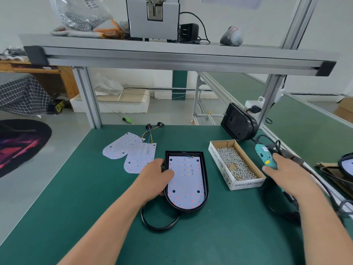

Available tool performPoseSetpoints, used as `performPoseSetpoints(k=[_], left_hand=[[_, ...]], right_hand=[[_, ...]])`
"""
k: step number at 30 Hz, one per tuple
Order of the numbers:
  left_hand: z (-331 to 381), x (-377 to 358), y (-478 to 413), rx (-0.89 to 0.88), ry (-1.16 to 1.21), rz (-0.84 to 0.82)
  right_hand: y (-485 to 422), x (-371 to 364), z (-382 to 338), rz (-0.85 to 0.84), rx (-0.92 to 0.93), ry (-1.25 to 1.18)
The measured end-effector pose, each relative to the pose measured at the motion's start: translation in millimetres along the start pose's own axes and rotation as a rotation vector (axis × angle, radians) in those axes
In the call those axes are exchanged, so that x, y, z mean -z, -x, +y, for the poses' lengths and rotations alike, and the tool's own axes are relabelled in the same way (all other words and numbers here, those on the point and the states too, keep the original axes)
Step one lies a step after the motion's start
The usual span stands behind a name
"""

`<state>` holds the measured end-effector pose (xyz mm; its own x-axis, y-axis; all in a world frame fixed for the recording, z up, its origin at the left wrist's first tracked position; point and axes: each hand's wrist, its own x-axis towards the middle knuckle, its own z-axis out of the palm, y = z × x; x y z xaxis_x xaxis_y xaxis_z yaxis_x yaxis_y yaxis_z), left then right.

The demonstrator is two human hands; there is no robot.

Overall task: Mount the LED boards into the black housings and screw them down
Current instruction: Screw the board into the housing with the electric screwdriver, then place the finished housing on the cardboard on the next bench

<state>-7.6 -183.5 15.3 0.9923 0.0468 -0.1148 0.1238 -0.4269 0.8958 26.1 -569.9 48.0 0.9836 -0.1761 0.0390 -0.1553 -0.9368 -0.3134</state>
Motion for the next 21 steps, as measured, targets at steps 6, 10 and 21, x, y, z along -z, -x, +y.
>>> performPoseSetpoints(k=[6, 10, 21], left_hand=[[1.3, -1.3, 1.3, 0.026, 0.066, 0.021], [2.2, -1.8, 2.1, 0.040, 0.125, 0.024], [6.9, -5.2, 7.7, 0.049, 0.248, 0.030]], right_hand=[[2.9, -0.5, -6.5, -0.022, 0.032, 0.148], [4.1, -3.9, -2.7, -0.003, 0.025, 0.086], [38.7, -12.4, -76.3, 0.212, 0.324, -0.316]])
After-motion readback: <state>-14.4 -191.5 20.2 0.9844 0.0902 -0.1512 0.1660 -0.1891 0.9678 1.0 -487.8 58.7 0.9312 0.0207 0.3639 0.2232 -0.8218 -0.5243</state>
